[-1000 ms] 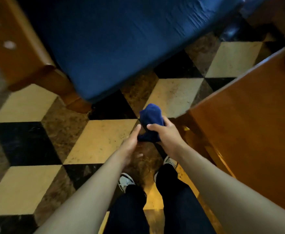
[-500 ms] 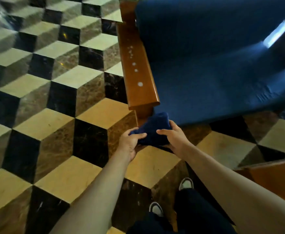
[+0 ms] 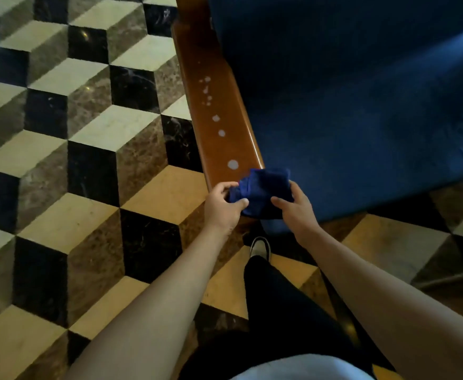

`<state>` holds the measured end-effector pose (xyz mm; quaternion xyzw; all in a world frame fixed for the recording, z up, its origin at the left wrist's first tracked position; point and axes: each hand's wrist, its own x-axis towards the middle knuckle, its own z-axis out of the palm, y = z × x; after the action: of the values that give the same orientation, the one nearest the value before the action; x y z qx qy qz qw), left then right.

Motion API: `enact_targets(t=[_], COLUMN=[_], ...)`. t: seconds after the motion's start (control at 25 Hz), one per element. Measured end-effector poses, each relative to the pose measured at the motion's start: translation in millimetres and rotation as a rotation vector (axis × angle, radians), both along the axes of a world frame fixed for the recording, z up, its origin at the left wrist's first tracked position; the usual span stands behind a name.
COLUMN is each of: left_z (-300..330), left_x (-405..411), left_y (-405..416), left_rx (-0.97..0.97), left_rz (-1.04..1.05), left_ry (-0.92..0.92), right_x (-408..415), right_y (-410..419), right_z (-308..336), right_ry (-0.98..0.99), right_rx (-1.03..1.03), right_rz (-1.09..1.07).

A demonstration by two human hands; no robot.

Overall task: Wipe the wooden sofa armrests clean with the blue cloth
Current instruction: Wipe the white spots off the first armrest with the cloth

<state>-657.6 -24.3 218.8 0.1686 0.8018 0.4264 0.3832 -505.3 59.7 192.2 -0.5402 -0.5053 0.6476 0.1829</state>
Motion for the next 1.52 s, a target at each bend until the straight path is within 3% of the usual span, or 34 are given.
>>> enact_targets(t=[0.16,0.24,0.32,0.44,0.56,0.68,0.76,0.96,1.08,1.16,1.28,1.52], left_z=[-36,-58,-77,-93,-108,-122,-132,-151,-152,-151,-144,-143], left_x=[-22,-32,-45,-70,-105,-147,-172,-221,-230,-230,-228,-225], left_y=[30,27,20,16,27,48,65,99,103,102,105,110], left_rx=[-0.128,-0.291,-0.408,-0.435,-0.476,-0.476,-0.453,-0.398,-0.349,-0.341,-0.322,-0.283], left_rz=[-0.079,-0.166,-0.266,-0.153,-0.027,-0.021,-0.074,-0.153,-0.203,-0.205,-0.145,-0.152], left_ry=[0.014,0.017,0.053,0.072,0.030,-0.058,-0.103,-0.239,-0.327,-0.358,-0.473,-0.505], right_x=[-26,-35,-44,-64,-101,-132,-140,-162,-159,-160,-196,-228], right_y=[22,15,5,-2,-10,-1,34,122,92,44,-26,-41], right_z=[-39,-56,-67,-72,-80,-93,-102,-112,-109,-113,-123,-133], right_ry=[-0.105,-0.254,-0.483,-0.638,-0.761,-0.959,-0.958,-0.705,-0.834,-0.988,-1.176,-1.153], right_rx=[-0.016,-0.103,-0.065,0.164,0.142,0.149,0.140,0.002,0.207,0.431,0.594,0.712], right_rz=[-0.068,-0.066,-0.068,-0.014,0.140,0.027,-0.048,-0.069,-0.071,0.011,0.138,0.266])
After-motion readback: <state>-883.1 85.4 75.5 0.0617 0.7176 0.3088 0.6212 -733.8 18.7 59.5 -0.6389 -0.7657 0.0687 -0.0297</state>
